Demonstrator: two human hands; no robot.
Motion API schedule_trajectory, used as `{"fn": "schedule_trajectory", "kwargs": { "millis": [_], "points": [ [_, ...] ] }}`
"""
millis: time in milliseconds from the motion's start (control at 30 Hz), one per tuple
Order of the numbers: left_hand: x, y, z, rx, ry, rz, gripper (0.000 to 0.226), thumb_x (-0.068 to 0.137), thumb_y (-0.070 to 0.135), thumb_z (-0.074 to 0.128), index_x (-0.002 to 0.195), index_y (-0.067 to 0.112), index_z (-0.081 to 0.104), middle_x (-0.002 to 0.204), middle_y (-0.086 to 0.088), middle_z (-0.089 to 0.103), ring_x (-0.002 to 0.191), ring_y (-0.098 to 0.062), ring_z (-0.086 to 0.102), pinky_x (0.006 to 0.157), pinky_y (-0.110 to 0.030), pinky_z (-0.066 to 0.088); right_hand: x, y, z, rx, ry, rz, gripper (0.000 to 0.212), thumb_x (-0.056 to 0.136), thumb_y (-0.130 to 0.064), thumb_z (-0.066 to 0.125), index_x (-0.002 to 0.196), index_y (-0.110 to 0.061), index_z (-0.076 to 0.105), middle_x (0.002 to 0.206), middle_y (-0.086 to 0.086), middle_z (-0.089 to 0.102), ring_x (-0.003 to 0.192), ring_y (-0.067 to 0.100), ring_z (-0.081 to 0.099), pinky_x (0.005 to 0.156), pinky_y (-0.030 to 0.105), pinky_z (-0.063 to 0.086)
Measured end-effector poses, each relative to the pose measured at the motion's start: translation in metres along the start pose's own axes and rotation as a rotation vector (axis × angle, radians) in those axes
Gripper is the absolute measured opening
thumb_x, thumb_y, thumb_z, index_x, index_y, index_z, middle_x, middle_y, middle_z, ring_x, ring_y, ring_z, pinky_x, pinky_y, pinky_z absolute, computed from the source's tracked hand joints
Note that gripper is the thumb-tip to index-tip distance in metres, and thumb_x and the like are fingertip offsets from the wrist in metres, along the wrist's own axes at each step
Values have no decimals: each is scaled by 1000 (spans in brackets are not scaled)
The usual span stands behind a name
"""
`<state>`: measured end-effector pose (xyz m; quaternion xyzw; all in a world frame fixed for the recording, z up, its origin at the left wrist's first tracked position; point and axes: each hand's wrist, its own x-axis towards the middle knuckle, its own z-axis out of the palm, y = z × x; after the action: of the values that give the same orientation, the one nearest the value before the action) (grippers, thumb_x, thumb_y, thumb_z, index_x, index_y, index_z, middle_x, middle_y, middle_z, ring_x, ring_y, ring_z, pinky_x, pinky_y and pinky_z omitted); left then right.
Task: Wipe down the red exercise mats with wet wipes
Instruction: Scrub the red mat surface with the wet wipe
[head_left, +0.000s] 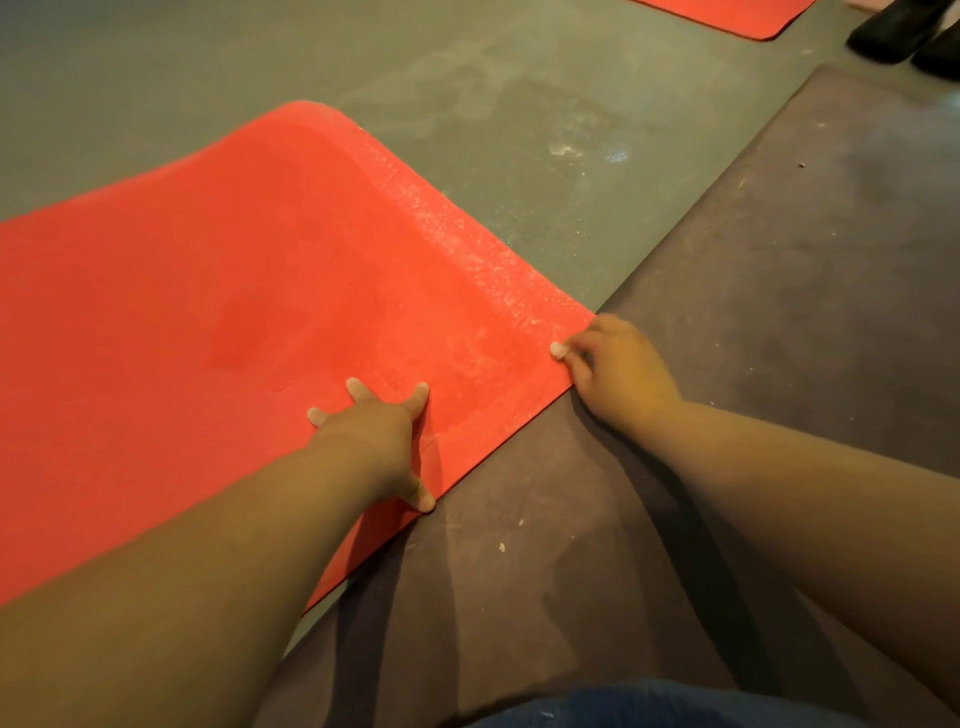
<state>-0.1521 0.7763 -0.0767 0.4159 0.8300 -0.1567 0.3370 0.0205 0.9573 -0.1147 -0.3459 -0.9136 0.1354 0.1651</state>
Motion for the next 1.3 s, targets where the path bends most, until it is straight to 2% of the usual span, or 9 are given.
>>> {"fn": "schedule_trajectory", "kwargs": {
  "millis": [167, 433, 600, 667, 800, 933, 967, 1133, 1300],
  "points": [
    [-2, -2, 1, 5, 12, -4, 133, 60, 51, 84, 147, 41, -15, 151, -33, -17, 136, -57, 17, 110, -64, 19, 52, 16, 6, -29, -9, 302, 25, 94, -20, 53, 107, -8, 71, 105, 21, 56, 100, 35, 53, 77, 33, 35],
    [2, 2, -1, 5, 7, -8, 135, 58, 51, 85, 146, 42, -17, 151, -33, -18, 135, -58, 17, 110, -65, 17, -5, 15, -5, -23, -15, 10, 19, 93, -18, 58, 100, -10, 74, 93, 15, 60, 86, 32, 57, 73, 33, 41],
    [1, 1, -2, 0, 7, -12, 136, 58, 51, 85, 146, 43, -17, 151, -32, -19, 136, -57, 17, 110, -65, 19, 49, 23, 5, -44, -21, 237, 23, 94, -17, 54, 97, -6, 73, 92, 22, 59, 90, 36, 56, 60, 25, 21],
    [3, 1, -2, -7, 4, -9, 136, 57, 51, 86, 146, 43, -17, 151, -33, -19, 136, -57, 17, 110, -65, 19, 49, 20, 7, -91, 3, 259, 24, 94, -13, 51, 99, -4, 72, 95, 22, 58, 93, 36, 54, 64, 26, 27],
    [5, 1, -2, -16, 0, -13, 137, 56, 50, 87, 146, 44, -17, 151, -32, -20, 135, -58, 16, 108, -65, 23, 6, -4, 8, -62, 26, 10, 20, 92, -12, 56, 92, -4, 74, 85, 18, 58, 83, 35, 55, 70, 36, 44],
    [5, 2, -2, 0, 3, -11, 138, 56, 50, 87, 146, 45, -18, 151, -32, -20, 135, -58, 18, 109, -64, 23, 0, -5, -1, -40, -133, -247, 15, 89, -13, 63, 95, -6, 75, 85, 16, 60, 78, 33, 58, 67, 35, 47],
    [5, 2, -2, 0, 1, -12, 138, 56, 50, 87, 146, 44, -18, 151, -32, -20, 135, -58, 18, 109, -64, 22, 13, 1, -1, -76, -132, -236, 18, 91, -14, 61, 98, -6, 75, 88, 18, 60, 81, 34, 58, 70, 35, 46],
    [6, 2, -4, 4, 10, -17, 137, 56, 49, 87, 146, 44, -16, 151, -32, -20, 135, -58, 17, 109, -64, 22, 44, -6, 12, -96, -42, 128, 26, 92, -12, 51, 109, -5, 71, 104, 19, 56, 99, 34, 54, 80, 33, 37],
    [5, -3, -1, 20, 28, 4, 137, 53, 53, 86, 147, 46, -13, 153, -28, -17, 137, -54, 20, 110, -61, 21, -26, -66, 20, 62, -210, -302, 20, 91, -18, 56, 95, -8, 74, 86, 12, 57, 84, 31, 56, 73, 36, 45]
  ]
}}
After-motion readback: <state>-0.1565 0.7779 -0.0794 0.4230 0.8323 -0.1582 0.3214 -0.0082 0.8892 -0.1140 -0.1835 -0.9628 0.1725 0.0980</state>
